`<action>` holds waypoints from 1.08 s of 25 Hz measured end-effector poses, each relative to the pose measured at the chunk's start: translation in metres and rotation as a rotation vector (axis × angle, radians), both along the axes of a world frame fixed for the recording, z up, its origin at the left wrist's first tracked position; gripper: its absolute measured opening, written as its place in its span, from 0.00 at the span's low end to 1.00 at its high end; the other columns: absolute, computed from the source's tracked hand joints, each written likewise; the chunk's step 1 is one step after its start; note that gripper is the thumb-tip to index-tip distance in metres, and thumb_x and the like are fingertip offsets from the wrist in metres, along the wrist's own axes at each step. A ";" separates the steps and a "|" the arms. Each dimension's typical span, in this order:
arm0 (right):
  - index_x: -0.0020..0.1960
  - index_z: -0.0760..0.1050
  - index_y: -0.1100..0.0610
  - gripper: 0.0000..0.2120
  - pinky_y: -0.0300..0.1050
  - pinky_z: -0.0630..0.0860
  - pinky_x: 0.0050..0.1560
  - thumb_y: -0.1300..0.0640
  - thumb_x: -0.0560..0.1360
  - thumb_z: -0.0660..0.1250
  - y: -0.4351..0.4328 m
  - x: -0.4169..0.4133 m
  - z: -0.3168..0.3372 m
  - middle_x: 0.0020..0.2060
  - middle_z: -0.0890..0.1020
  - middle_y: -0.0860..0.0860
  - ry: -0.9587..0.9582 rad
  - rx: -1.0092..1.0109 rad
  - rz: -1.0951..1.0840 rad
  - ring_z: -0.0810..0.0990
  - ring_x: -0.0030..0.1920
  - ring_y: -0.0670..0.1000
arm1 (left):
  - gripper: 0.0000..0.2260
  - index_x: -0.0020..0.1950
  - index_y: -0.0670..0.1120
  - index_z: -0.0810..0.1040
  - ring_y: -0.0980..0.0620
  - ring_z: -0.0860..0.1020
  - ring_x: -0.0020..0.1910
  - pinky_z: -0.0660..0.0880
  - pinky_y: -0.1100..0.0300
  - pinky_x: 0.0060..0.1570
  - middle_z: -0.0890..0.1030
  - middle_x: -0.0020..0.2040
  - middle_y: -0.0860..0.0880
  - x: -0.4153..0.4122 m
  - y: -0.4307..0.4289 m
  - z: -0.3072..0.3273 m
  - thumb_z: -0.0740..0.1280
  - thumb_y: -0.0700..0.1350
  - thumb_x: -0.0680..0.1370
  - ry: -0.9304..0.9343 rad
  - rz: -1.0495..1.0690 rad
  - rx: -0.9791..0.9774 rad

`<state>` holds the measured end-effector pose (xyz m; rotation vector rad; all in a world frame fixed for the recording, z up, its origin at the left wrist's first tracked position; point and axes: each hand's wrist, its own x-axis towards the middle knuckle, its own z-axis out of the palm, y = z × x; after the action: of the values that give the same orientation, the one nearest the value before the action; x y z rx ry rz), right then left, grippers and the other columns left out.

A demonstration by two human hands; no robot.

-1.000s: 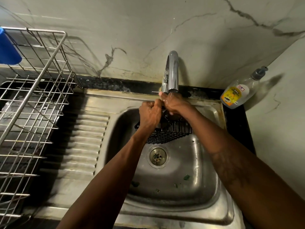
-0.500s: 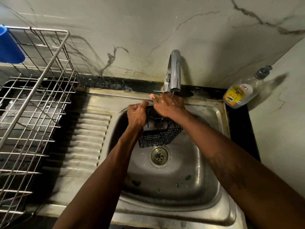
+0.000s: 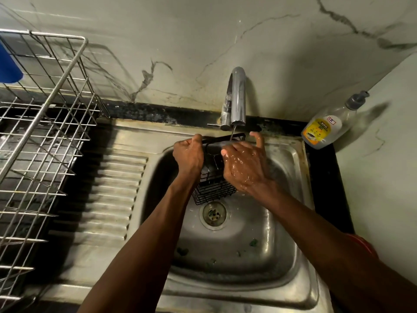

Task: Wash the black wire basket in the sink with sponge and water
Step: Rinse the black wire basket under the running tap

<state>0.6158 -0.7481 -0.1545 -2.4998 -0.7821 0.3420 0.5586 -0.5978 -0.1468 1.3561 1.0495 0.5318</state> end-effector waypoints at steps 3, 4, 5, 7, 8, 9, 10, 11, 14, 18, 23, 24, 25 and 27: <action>0.56 0.77 0.55 0.16 0.55 0.56 0.74 0.47 0.76 0.59 0.044 -0.024 0.056 0.41 0.82 0.48 0.455 0.197 -0.212 0.77 0.44 0.44 | 0.17 0.29 0.47 0.74 0.60 0.72 0.22 0.70 0.65 0.25 0.75 0.24 0.53 0.001 -0.015 0.004 0.66 0.41 0.79 -0.012 -0.015 0.079; 0.50 0.79 0.55 0.12 0.55 0.60 0.71 0.50 0.76 0.62 0.050 -0.026 0.065 0.41 0.81 0.49 0.520 0.203 -0.202 0.76 0.45 0.45 | 0.18 0.28 0.47 0.74 0.58 0.72 0.23 0.71 0.62 0.26 0.75 0.23 0.53 0.001 -0.017 0.003 0.66 0.41 0.79 -0.018 -0.001 0.064; 0.43 0.80 0.54 0.08 0.54 0.66 0.65 0.54 0.74 0.63 0.054 -0.025 0.079 0.39 0.80 0.49 0.677 0.252 -0.226 0.75 0.45 0.47 | 0.17 0.28 0.48 0.73 0.57 0.72 0.23 0.72 0.60 0.28 0.75 0.22 0.53 -0.001 -0.019 0.002 0.67 0.42 0.79 -0.018 0.020 0.046; 0.30 0.74 0.53 0.07 0.52 0.70 0.56 0.58 0.67 0.65 0.053 -0.025 0.088 0.35 0.77 0.50 0.995 0.470 -0.414 0.73 0.43 0.52 | 0.17 0.28 0.47 0.74 0.56 0.70 0.23 0.71 0.60 0.28 0.74 0.22 0.53 -0.005 -0.022 0.003 0.67 0.43 0.78 0.017 0.039 0.065; 0.29 0.72 0.52 0.05 0.54 0.70 0.58 0.58 0.63 0.65 0.051 -0.025 0.088 0.35 0.76 0.51 1.072 0.540 -0.487 0.73 0.43 0.53 | 0.17 0.27 0.46 0.74 0.55 0.69 0.23 0.70 0.60 0.27 0.74 0.22 0.52 -0.007 -0.023 0.004 0.66 0.43 0.77 0.025 0.024 0.091; 0.30 0.71 0.52 0.03 0.56 0.70 0.60 0.58 0.60 0.65 0.049 -0.024 0.089 0.36 0.77 0.53 1.103 0.571 -0.524 0.74 0.43 0.55 | 0.17 0.26 0.46 0.75 0.55 0.69 0.22 0.69 0.62 0.26 0.74 0.23 0.50 -0.009 -0.025 0.004 0.66 0.43 0.76 0.021 0.001 0.109; 0.32 0.71 0.54 0.03 0.58 0.70 0.60 0.59 0.60 0.65 0.045 -0.020 0.089 0.39 0.78 0.55 1.156 0.600 -0.540 0.74 0.44 0.56 | 0.17 0.27 0.44 0.76 0.55 0.69 0.22 0.69 0.63 0.25 0.74 0.23 0.50 -0.011 -0.028 0.005 0.66 0.43 0.76 0.019 -0.022 0.120; 0.35 0.72 0.55 0.03 0.58 0.71 0.59 0.60 0.62 0.64 0.040 -0.015 0.088 0.43 0.80 0.57 1.194 0.633 -0.571 0.76 0.47 0.58 | 0.16 0.28 0.42 0.78 0.56 0.69 0.22 0.69 0.64 0.25 0.75 0.24 0.49 -0.012 -0.032 0.006 0.66 0.43 0.76 0.024 -0.041 0.126; 0.58 0.72 0.64 0.17 0.61 0.70 0.67 0.63 0.70 0.61 0.024 0.006 0.088 0.62 0.73 0.69 1.330 0.827 -0.764 0.74 0.64 0.66 | 0.14 0.33 0.38 0.80 0.59 0.69 0.21 0.69 0.66 0.23 0.76 0.25 0.49 -0.017 -0.042 0.010 0.66 0.42 0.77 0.026 -0.043 0.098; 0.42 0.72 0.58 0.08 0.51 0.77 0.48 0.60 0.63 0.64 0.035 -0.016 0.083 0.47 0.77 0.60 1.170 0.693 -0.561 0.76 0.44 0.57 | 0.16 0.29 0.46 0.76 0.61 0.69 0.19 0.69 0.67 0.23 0.75 0.23 0.53 -0.013 -0.031 0.012 0.66 0.43 0.77 0.034 -0.035 0.110; 0.39 0.74 0.54 0.03 0.49 0.73 0.44 0.56 0.71 0.64 0.044 -0.027 0.080 0.39 0.77 0.54 0.733 0.132 -0.258 0.76 0.44 0.54 | 0.16 0.26 0.46 0.74 0.58 0.66 0.20 0.67 0.64 0.24 0.71 0.21 0.53 -0.016 -0.023 0.013 0.67 0.42 0.75 0.047 -0.018 0.111; 0.40 0.74 0.54 0.07 0.46 0.69 0.39 0.55 0.76 0.62 0.047 -0.029 0.078 0.37 0.76 0.53 0.603 0.007 -0.141 0.75 0.39 0.52 | 0.16 0.26 0.45 0.75 0.57 0.67 0.21 0.68 0.63 0.25 0.73 0.23 0.51 -0.015 -0.021 0.014 0.67 0.42 0.75 0.046 -0.026 0.108; 0.40 0.74 0.55 0.12 0.45 0.68 0.36 0.54 0.80 0.58 0.048 -0.032 0.073 0.34 0.74 0.52 0.452 -0.082 -0.010 0.72 0.35 0.51 | 0.16 0.27 0.45 0.75 0.56 0.69 0.22 0.69 0.63 0.26 0.74 0.24 0.49 -0.016 -0.018 0.014 0.68 0.41 0.75 0.047 -0.027 0.095; 0.43 0.76 0.54 0.19 0.46 0.74 0.37 0.48 0.84 0.54 0.041 -0.029 0.061 0.33 0.77 0.51 0.094 -0.143 0.284 0.74 0.33 0.49 | 0.17 0.26 0.46 0.73 0.57 0.68 0.22 0.68 0.63 0.26 0.73 0.24 0.50 -0.019 -0.009 0.012 0.67 0.41 0.75 0.050 -0.007 0.066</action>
<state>0.5871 -0.7069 -0.0932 -2.4809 -1.1113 0.6296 0.5395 -0.6065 -0.1351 1.4375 1.0754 0.5339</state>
